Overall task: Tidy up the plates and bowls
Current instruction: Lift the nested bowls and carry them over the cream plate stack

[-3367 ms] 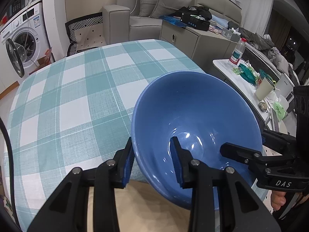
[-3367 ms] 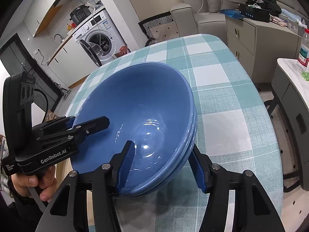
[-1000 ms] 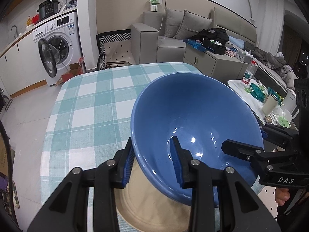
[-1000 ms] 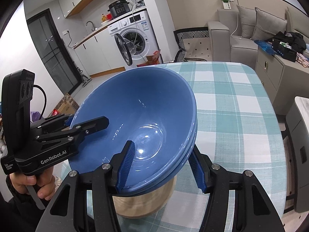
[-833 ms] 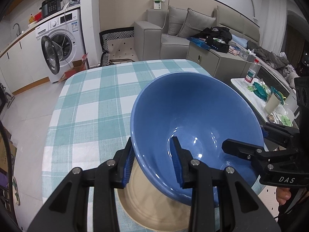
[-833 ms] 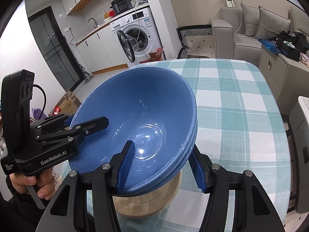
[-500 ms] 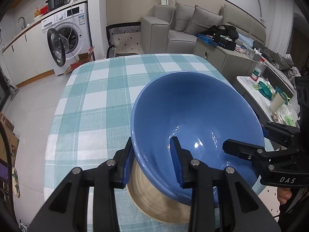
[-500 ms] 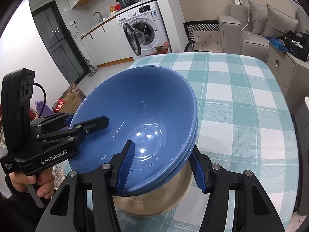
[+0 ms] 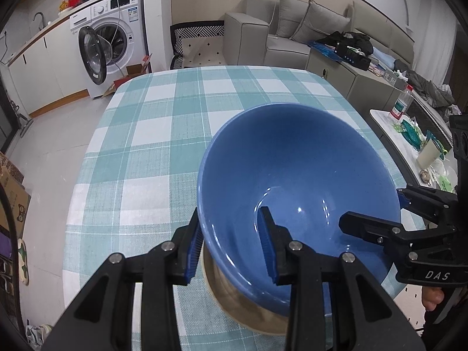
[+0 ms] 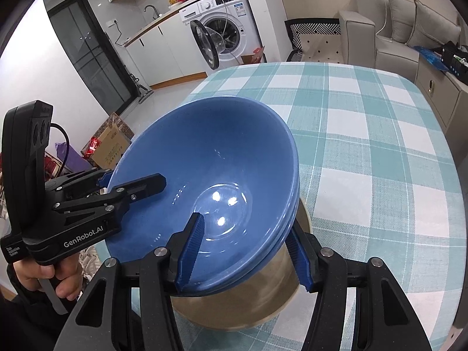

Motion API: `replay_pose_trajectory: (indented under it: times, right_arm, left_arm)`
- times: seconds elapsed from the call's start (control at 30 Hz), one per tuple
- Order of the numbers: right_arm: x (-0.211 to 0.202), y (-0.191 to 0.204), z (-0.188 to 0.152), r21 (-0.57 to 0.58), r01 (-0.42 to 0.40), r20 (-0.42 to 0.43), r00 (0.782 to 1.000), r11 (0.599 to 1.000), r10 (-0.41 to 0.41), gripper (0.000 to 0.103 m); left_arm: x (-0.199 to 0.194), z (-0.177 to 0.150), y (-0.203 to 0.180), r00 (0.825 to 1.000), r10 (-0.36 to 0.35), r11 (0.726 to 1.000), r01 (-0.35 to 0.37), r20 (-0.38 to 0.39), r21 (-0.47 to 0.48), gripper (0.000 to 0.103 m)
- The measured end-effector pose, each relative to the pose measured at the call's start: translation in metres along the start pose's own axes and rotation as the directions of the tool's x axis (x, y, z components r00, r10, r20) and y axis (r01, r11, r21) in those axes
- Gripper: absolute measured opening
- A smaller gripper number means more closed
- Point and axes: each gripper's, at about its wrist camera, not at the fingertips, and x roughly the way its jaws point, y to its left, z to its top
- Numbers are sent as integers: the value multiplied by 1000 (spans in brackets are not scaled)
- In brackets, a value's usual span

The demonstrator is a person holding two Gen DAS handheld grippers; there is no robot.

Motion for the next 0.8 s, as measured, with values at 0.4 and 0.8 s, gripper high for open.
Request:
replay_pose_trajectory:
  times: [0.4,0.8]
  right_arm:
    - [0,3,1,-13,4,-17,1000,1000,-4,57]
    - [-2,5,-4,-19,9,-15,1000,1000,-9,57]
  left_arm:
    - [1,0,0,1000,12,1000,-12,-8,5,35]
    - [-4,-11,-2,1000,11,1000,-11,-6,10,35]
